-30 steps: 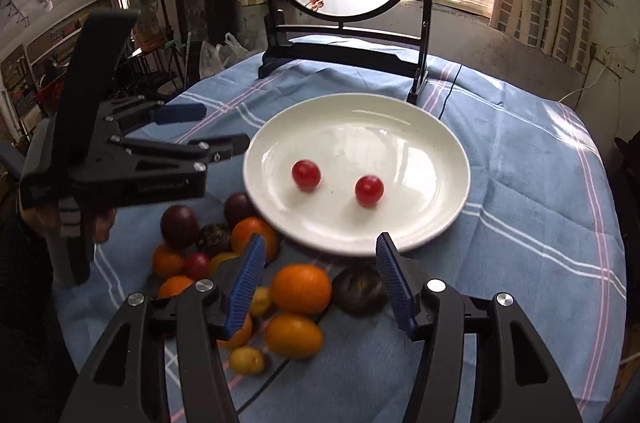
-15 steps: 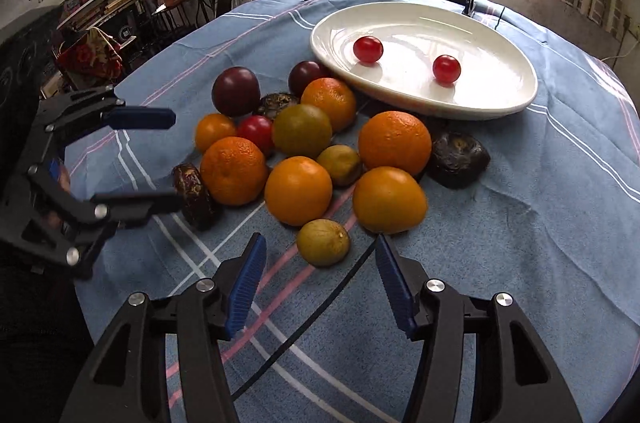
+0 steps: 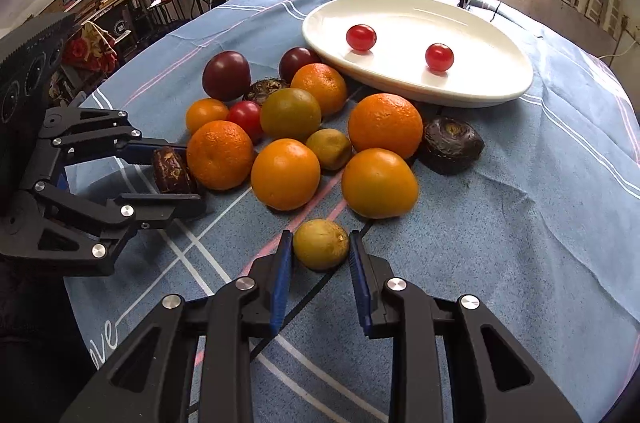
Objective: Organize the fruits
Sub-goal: 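Grasp a brown date with the left gripper while the right gripper grasps a small yellow fruit, then lower the date and yellow fruit onto the plate and open both grippers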
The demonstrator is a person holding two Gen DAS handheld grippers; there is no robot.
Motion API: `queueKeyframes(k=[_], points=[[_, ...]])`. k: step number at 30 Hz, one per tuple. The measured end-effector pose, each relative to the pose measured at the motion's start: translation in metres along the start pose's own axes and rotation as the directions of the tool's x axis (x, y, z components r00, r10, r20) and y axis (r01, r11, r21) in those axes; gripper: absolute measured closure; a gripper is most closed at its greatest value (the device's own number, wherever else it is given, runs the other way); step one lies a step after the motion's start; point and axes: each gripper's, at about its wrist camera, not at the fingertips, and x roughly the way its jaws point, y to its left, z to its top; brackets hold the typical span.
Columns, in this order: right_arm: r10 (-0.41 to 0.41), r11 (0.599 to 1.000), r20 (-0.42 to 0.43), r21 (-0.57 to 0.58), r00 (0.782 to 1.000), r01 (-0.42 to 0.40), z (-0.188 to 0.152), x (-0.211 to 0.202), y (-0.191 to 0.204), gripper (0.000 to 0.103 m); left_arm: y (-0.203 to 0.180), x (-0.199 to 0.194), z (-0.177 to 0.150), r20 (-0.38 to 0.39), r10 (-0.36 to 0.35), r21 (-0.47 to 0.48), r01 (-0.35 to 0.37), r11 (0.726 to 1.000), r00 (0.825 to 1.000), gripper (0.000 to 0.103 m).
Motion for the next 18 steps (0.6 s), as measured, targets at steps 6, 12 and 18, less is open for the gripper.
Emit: queueKeyframes(k=[6,12,18], points=[[0.0,1.0,0.016,-0.002,1.0,0.0,0.003,-0.012,-0.005,0.076,0.004,-0.022,0.012,0.054,0.001,0.003,-0.001,1.0,0.999,0.064],[-0.035,0.999,0.133,-0.021,0.991,0.038,0.041,-0.04,-0.013,0.075,0.025,-0.029,0.066,0.159,0.103,-0.04,-0.098,0.994,0.982,0.064],[-0.078,0.997,0.262,0.007,0.962,0.079,0.099,-0.058,-0.035,0.075,0.058,-0.014,0.138,0.218,0.236,-0.152,-0.206,0.967,0.947,0.064]])
